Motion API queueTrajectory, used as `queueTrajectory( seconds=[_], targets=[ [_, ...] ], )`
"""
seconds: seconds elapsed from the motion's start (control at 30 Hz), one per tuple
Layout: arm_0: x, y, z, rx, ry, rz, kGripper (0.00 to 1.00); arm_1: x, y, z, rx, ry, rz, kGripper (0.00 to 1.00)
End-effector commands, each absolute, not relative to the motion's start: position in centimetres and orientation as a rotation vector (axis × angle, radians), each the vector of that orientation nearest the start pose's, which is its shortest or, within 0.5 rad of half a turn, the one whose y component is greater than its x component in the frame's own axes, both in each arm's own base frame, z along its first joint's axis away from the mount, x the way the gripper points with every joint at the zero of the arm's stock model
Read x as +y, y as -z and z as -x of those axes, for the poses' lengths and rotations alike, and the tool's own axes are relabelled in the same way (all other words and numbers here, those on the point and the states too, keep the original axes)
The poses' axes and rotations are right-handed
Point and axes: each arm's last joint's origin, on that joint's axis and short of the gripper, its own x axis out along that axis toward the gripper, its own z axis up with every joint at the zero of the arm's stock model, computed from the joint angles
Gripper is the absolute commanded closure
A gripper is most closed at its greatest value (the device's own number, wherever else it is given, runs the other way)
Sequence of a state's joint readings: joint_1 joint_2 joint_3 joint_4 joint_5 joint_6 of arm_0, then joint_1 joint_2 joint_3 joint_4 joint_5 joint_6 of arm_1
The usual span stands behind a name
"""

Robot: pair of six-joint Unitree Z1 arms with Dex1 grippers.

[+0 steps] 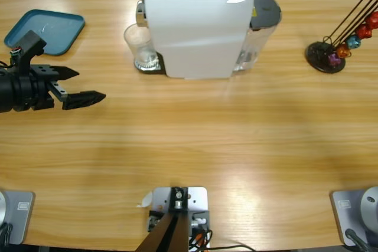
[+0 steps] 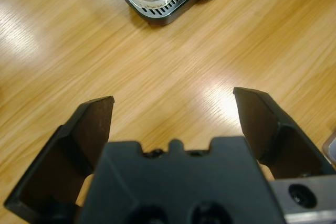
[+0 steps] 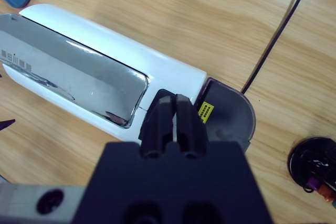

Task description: Pour coffee

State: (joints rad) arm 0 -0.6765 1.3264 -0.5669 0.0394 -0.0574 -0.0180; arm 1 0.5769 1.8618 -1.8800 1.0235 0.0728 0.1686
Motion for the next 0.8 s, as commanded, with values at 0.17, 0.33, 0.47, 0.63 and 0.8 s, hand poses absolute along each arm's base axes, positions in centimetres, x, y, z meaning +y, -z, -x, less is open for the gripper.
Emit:
queueTrajectory(
  seconds=[0.17,0.33,0.47,0.63,0.8],
  targets=[
    [-12.4,-23.1,-14.7,0.868,0.673,-0.263,0.000,22.9,-36.0,-32.1,1.129,-0.467,0.198,1.000],
    [-12.3,-23.4,-14.6,0.856,0.674,-0.257,0.000,21.1,-44.8,-29.3,0.897,-0.497,0.161,0.063],
    [-12.0,-24.5,-14.2,0.804,0.677,-0.229,0.000,18.5,-49.9,-24.0,0.747,-0.559,0.136,0.000],
    [-11.0,-26.6,-13.0,0.699,0.691,-0.193,0.000,16.0,-47.4,-19.0,0.782,-0.617,0.156,0.000],
    [-9.7,-28.0,-11.3,0.664,0.692,-0.152,0.000,13.7,-42.7,-15.2,0.786,-0.640,0.160,0.000]
  ],
)
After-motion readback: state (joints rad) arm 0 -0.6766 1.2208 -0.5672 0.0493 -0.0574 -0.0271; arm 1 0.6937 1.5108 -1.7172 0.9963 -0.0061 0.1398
